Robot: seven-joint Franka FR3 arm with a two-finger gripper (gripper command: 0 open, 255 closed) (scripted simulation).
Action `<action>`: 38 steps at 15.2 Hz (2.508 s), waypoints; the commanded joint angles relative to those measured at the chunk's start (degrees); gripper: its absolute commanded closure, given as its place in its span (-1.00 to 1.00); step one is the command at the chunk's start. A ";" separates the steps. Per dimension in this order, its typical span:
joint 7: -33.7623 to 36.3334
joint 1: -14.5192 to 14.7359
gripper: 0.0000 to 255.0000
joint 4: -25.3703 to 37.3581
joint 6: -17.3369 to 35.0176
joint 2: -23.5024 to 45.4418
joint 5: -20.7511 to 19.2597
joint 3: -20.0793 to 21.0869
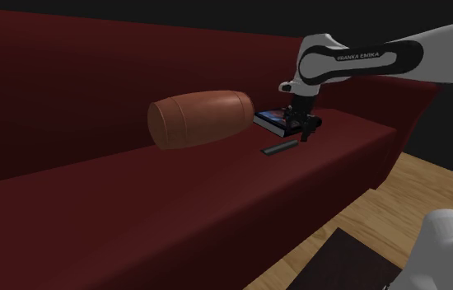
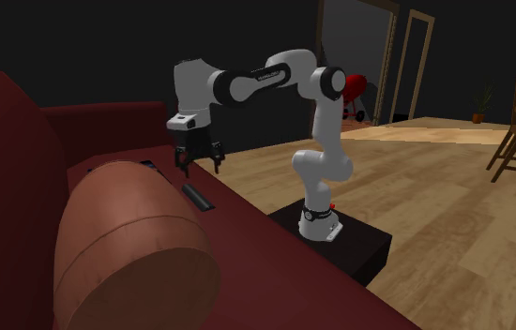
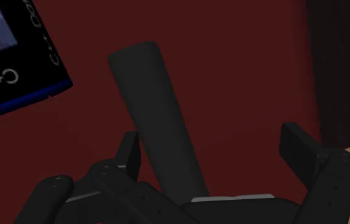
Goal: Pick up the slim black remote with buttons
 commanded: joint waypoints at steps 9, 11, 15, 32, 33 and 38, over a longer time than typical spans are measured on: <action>-12.41 0.95 -1.00 1.98 4.50 7.99 4.64 -1.66; -12.48 0.93 -1.00 0.97 5.70 8.19 4.72 -1.69; -12.43 0.94 1.00 0.89 5.68 8.08 4.67 -1.68; -12.26 1.05 1.00 7.93 -1.92 7.44 4.43 -1.52; -12.26 1.06 1.00 8.70 -2.69 7.45 4.44 -1.51; -12.34 1.07 1.00 12.06 -5.91 7.60 4.52 -1.51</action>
